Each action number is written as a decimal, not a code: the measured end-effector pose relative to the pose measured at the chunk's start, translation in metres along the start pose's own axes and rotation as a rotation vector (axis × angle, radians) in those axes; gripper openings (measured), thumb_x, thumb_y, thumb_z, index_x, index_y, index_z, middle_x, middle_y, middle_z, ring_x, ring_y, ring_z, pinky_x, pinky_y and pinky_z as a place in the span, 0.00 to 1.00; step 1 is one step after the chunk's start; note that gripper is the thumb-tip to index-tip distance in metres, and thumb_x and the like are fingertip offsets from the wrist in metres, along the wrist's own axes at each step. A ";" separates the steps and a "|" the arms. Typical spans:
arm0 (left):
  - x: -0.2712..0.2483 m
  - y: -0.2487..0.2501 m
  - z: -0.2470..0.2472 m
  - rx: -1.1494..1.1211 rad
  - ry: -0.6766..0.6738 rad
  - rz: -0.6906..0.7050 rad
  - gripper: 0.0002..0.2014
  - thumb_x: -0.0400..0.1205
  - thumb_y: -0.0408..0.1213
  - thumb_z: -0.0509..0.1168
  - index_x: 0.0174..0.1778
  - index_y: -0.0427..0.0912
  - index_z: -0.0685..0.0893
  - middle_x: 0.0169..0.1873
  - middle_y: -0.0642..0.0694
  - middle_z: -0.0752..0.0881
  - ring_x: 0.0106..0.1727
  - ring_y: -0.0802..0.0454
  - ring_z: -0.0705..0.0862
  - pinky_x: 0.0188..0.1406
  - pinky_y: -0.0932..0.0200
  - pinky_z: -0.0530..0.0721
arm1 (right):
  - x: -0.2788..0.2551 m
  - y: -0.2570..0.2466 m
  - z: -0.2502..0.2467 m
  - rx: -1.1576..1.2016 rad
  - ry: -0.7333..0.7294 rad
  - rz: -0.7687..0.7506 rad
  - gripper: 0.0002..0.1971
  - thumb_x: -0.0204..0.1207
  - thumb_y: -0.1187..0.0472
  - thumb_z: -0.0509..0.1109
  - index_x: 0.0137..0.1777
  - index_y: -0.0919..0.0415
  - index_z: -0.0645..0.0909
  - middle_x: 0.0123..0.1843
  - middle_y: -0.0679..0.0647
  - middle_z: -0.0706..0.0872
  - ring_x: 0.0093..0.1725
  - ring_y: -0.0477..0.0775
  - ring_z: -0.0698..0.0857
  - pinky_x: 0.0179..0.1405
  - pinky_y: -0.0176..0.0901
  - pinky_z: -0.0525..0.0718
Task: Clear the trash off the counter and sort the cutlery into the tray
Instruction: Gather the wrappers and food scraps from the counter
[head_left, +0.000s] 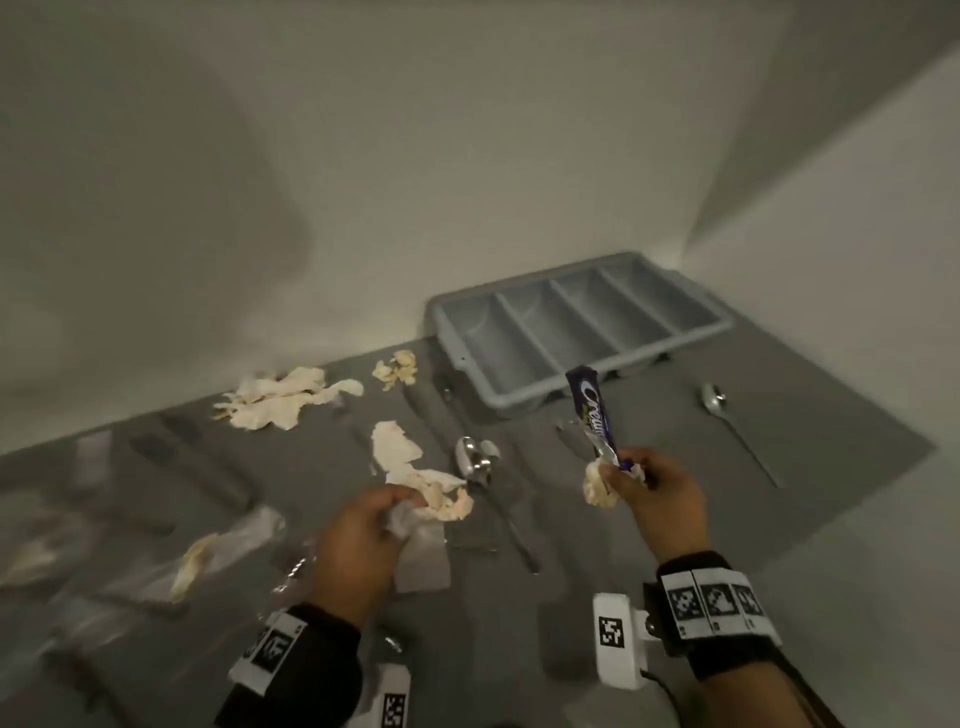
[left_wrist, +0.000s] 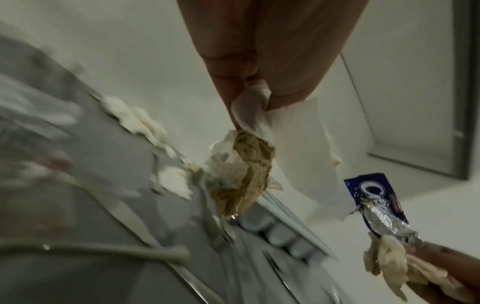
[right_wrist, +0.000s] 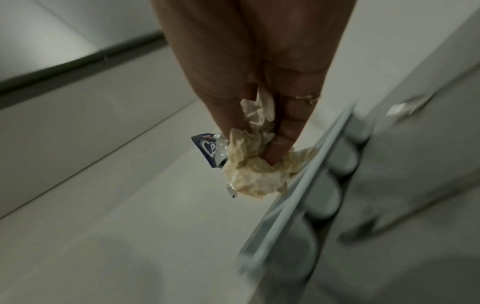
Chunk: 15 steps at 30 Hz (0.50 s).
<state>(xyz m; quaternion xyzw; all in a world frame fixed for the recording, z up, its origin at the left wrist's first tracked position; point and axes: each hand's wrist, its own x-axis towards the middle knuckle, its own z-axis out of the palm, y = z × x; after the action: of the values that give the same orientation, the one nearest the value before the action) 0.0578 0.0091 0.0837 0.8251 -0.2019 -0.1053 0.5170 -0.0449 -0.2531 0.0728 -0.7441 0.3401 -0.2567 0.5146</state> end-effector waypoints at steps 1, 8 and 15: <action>0.008 0.009 0.026 0.001 -0.081 0.029 0.22 0.71 0.29 0.70 0.33 0.68 0.84 0.36 0.79 0.85 0.42 0.79 0.82 0.43 0.81 0.77 | -0.001 0.010 -0.029 -0.004 0.069 0.027 0.05 0.68 0.69 0.76 0.42 0.61 0.85 0.33 0.56 0.85 0.31 0.42 0.82 0.28 0.20 0.75; 0.009 0.083 0.232 -0.012 -0.448 0.168 0.26 0.71 0.28 0.72 0.35 0.74 0.83 0.34 0.68 0.88 0.41 0.72 0.84 0.43 0.74 0.79 | -0.037 0.099 -0.220 -0.009 0.383 0.242 0.05 0.69 0.67 0.75 0.44 0.60 0.84 0.35 0.47 0.85 0.37 0.45 0.83 0.36 0.31 0.81; -0.048 0.129 0.428 0.053 -0.805 0.164 0.18 0.73 0.29 0.71 0.35 0.63 0.81 0.39 0.56 0.87 0.43 0.62 0.84 0.38 0.76 0.79 | -0.084 0.209 -0.362 -0.071 0.514 0.487 0.09 0.69 0.70 0.74 0.39 0.54 0.83 0.36 0.47 0.84 0.38 0.43 0.79 0.34 0.30 0.73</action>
<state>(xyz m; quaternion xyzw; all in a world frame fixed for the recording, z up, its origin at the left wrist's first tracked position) -0.1785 -0.3663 0.0080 0.7123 -0.4559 -0.3728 0.3818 -0.4138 -0.4523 -0.0037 -0.5695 0.6347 -0.2934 0.4322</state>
